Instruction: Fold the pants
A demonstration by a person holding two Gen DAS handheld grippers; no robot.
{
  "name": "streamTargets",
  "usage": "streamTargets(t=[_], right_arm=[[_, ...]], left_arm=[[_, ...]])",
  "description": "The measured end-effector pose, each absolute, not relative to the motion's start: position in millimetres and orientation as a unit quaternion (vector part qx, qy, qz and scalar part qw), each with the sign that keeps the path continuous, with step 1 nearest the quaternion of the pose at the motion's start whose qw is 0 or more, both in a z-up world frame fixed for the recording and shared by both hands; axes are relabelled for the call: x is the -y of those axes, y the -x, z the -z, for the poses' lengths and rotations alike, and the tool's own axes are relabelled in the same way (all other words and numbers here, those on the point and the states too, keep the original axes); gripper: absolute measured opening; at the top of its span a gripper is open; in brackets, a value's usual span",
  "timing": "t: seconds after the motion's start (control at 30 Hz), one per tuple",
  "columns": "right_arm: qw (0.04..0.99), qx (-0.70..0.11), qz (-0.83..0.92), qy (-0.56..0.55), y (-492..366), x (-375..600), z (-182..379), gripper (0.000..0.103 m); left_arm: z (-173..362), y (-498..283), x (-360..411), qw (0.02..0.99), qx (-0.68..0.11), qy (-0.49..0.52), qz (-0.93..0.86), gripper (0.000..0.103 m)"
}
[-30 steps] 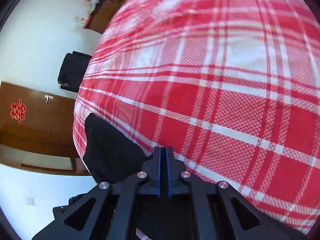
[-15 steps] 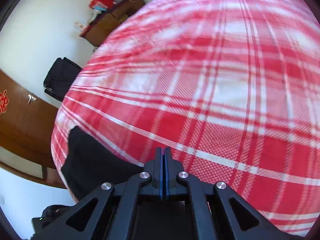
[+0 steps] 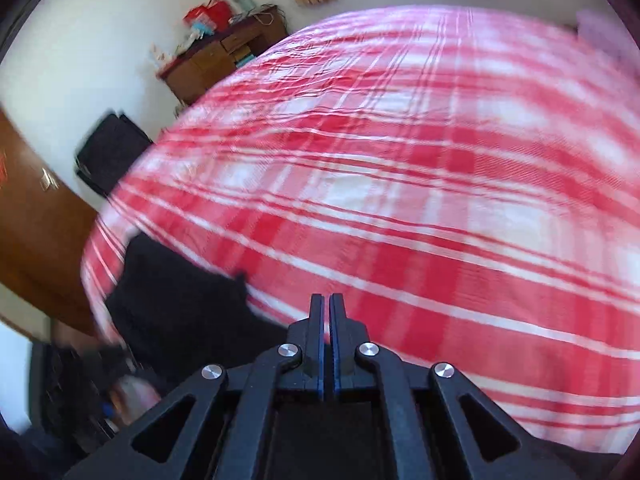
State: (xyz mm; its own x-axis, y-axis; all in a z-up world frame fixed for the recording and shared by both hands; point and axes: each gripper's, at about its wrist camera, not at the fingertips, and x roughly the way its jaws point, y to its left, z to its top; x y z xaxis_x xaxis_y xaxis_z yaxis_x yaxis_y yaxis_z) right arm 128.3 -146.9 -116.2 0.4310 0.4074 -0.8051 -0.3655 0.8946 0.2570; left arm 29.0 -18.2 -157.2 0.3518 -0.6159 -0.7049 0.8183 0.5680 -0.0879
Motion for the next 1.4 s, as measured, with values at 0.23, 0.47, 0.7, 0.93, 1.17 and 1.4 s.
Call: streamTargets(t=[0.23,0.47,0.7,0.93,1.17,1.4], right_arm=[[0.830,-0.517,-0.208,-0.012,-102.8,194.5,165.7,0.010],[0.882,-0.447,-0.143,-0.031,-68.6,250.2,130.9,0.065],[0.915,-0.390,-0.034,-0.093,1.6,356.2,78.4,0.065],[0.910,-0.345,0.139,-0.185,77.7,503.9,69.8,0.065],[0.891,-0.342,0.161,-0.252,94.1,554.3,88.4,0.065],[0.891,-0.371,0.149,-0.216,75.8,529.3,106.7,0.065]], left_arm=[[170.3,-25.0,28.8,0.806,-0.371,-0.148,0.437,0.086],[134.7,-38.7,54.7,0.826,-0.343,-0.140,0.424,0.087],[153.7,-73.6,86.7,0.825,-0.384,-0.107,0.400,0.087],[169.1,-69.6,82.4,0.833,-0.401,-0.142,0.353,0.087],[145.3,-78.4,34.3,0.877,-0.386,-0.127,0.255,0.087],[107.4,-113.0,-111.1,0.928,-0.358,-0.093,0.052,0.086]])
